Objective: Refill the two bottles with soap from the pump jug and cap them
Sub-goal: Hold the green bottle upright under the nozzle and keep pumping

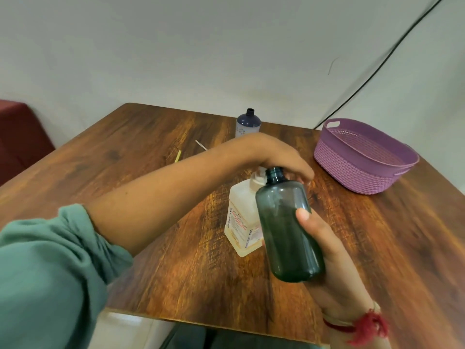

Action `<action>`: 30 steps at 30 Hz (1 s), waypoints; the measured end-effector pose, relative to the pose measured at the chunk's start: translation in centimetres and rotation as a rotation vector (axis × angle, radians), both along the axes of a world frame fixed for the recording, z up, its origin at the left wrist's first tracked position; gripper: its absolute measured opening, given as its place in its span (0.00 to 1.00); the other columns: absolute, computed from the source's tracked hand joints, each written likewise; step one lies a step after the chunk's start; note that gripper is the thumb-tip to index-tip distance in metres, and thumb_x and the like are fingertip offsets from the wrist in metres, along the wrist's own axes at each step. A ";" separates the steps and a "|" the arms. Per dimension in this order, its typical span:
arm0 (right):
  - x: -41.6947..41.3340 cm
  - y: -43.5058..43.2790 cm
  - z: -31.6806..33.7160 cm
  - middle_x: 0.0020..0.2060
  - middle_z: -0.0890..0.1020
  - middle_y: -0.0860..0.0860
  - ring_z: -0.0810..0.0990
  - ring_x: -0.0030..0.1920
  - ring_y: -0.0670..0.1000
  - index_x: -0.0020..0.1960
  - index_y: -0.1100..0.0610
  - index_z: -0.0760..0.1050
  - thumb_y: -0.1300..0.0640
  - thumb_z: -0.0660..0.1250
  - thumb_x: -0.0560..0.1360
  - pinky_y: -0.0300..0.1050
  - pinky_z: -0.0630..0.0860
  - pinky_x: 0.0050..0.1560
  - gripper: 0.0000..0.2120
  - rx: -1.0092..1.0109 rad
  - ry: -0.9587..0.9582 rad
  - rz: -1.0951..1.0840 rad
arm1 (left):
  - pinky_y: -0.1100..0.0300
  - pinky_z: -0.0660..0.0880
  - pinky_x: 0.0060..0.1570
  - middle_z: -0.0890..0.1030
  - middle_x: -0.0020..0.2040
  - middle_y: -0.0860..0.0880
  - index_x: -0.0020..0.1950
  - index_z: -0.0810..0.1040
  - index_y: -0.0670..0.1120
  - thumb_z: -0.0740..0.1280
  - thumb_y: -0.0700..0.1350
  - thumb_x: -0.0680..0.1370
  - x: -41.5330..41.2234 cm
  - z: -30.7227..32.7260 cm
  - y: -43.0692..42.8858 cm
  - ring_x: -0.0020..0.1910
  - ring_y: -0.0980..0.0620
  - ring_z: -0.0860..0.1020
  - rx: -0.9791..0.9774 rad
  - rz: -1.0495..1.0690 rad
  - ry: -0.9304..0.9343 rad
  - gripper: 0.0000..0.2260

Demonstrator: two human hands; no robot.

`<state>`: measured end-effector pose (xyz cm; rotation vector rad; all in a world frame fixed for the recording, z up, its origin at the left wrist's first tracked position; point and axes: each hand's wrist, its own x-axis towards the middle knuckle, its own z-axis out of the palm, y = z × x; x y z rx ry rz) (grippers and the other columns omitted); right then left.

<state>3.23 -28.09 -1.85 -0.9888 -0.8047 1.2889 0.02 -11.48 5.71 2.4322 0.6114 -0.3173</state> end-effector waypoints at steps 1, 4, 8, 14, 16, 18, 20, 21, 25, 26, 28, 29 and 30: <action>-0.1 0.0 0.0 0.49 0.83 0.56 0.83 0.45 0.53 0.53 0.53 0.80 0.39 0.79 0.52 0.45 0.79 0.38 0.34 -0.010 0.013 -0.004 | 0.61 0.70 0.43 0.78 0.45 0.48 0.52 0.77 0.43 0.61 0.53 0.77 -0.1 0.0 0.0 0.40 0.53 0.73 0.034 0.005 -0.001 0.14; -0.1 0.0 -0.1 0.49 0.83 0.58 0.83 0.44 0.54 0.54 0.53 0.80 0.39 0.80 0.49 0.45 0.79 0.37 0.36 -0.032 0.006 -0.008 | 0.64 0.65 0.36 0.73 0.40 0.53 0.49 0.74 0.46 0.59 0.52 0.79 -0.3 0.4 0.3 0.36 0.57 0.69 0.152 0.013 0.019 0.11; -0.1 -0.2 -0.2 0.49 0.84 0.56 0.83 0.45 0.53 0.51 0.50 0.82 0.39 0.80 0.50 0.46 0.80 0.38 0.33 -0.023 0.035 -0.007 | 0.63 0.64 0.37 0.72 0.39 0.55 0.49 0.75 0.47 0.60 0.53 0.79 0.0 0.8 0.0 0.37 0.59 0.69 0.176 -0.006 0.052 0.11; -0.1 -0.4 -0.3 0.47 0.84 0.55 0.83 0.43 0.52 0.49 0.50 0.82 0.38 0.79 0.50 0.43 0.79 0.37 0.31 -0.039 0.012 0.000 | 0.62 0.65 0.36 0.73 0.38 0.56 0.47 0.74 0.48 0.58 0.52 0.79 -0.2 -0.1 -0.2 0.37 0.55 0.70 0.146 0.066 0.035 0.09; -0.2 -0.6 -0.2 0.47 0.84 0.54 0.83 0.43 0.51 0.48 0.48 0.82 0.38 0.79 0.49 0.42 0.78 0.37 0.30 -0.032 0.006 -0.002 | 0.62 0.64 0.35 0.72 0.39 0.55 0.47 0.73 0.48 0.58 0.52 0.79 -0.3 0.3 -0.3 0.37 0.56 0.69 0.207 0.051 0.044 0.10; -0.2 -0.7 0.0 0.47 0.84 0.54 0.84 0.43 0.51 0.48 0.48 0.83 0.38 0.79 0.50 0.43 0.79 0.37 0.29 -0.021 0.016 0.001 | 0.63 0.64 0.36 0.72 0.39 0.55 0.48 0.73 0.47 0.59 0.53 0.79 -0.2 0.7 -0.4 0.38 0.56 0.70 0.230 0.030 0.048 0.10; -0.2 -0.7 0.1 0.48 0.84 0.55 0.84 0.44 0.52 0.49 0.49 0.82 0.39 0.79 0.50 0.44 0.79 0.38 0.30 -0.010 0.035 0.006 | 0.63 0.66 0.38 0.73 0.40 0.53 0.53 0.75 0.44 0.59 0.52 0.79 -0.2 0.8 -0.4 0.40 0.55 0.71 0.196 0.029 0.009 0.13; -0.2 -0.6 0.2 0.48 0.84 0.55 0.84 0.44 0.52 0.50 0.49 0.82 0.39 0.79 0.51 0.44 0.79 0.38 0.30 -0.009 0.040 0.006 | 0.64 0.67 0.38 0.74 0.40 0.53 0.55 0.76 0.43 0.59 0.51 0.80 -0.3 0.6 -0.4 0.38 0.55 0.72 0.128 0.044 -0.027 0.13; -0.5 -0.3 0.1 0.48 0.84 0.56 0.83 0.44 0.53 0.50 0.50 0.82 0.39 0.80 0.51 0.44 0.79 0.37 0.31 -0.026 0.043 -0.015 | 0.64 0.69 0.38 0.76 0.39 0.54 0.51 0.76 0.45 0.58 0.49 0.79 -0.8 -0.1 -0.1 0.36 0.57 0.72 -0.039 0.097 -0.071 0.11; -0.6 -0.3 0.1 0.48 0.84 0.56 0.83 0.44 0.53 0.50 0.51 0.82 0.39 0.80 0.50 0.44 0.79 0.36 0.31 -0.032 0.048 -0.021 | 0.64 0.69 0.37 0.76 0.38 0.54 0.48 0.76 0.46 0.59 0.49 0.79 -0.8 -0.1 -0.1 0.35 0.57 0.71 -0.022 0.095 -0.056 0.09; -0.7 -0.4 0.3 0.48 0.84 0.56 0.84 0.43 0.52 0.48 0.50 0.83 0.39 0.80 0.48 0.44 0.79 0.36 0.32 -0.041 0.048 -0.029 | 0.63 0.68 0.37 0.75 0.39 0.52 0.47 0.74 0.46 0.60 0.50 0.79 -0.8 0.3 -0.1 0.36 0.56 0.71 0.024 0.079 -0.018 0.09; -0.6 -0.5 0.3 0.47 0.84 0.56 0.84 0.43 0.52 0.47 0.50 0.83 0.38 0.80 0.47 0.43 0.79 0.36 0.31 -0.045 0.042 -0.034 | 0.63 0.67 0.38 0.74 0.39 0.52 0.49 0.74 0.45 0.60 0.50 0.79 -0.7 0.6 -0.1 0.37 0.55 0.71 0.057 0.066 0.003 0.09; -0.6 -0.6 0.3 0.46 0.85 0.55 0.84 0.43 0.52 0.46 0.49 0.83 0.38 0.80 0.46 0.43 0.79 0.36 0.31 -0.046 0.036 -0.036 | 0.62 0.66 0.38 0.73 0.39 0.52 0.49 0.74 0.45 0.60 0.51 0.79 -0.6 0.8 -0.2 0.37 0.54 0.70 0.103 0.051 0.021 0.10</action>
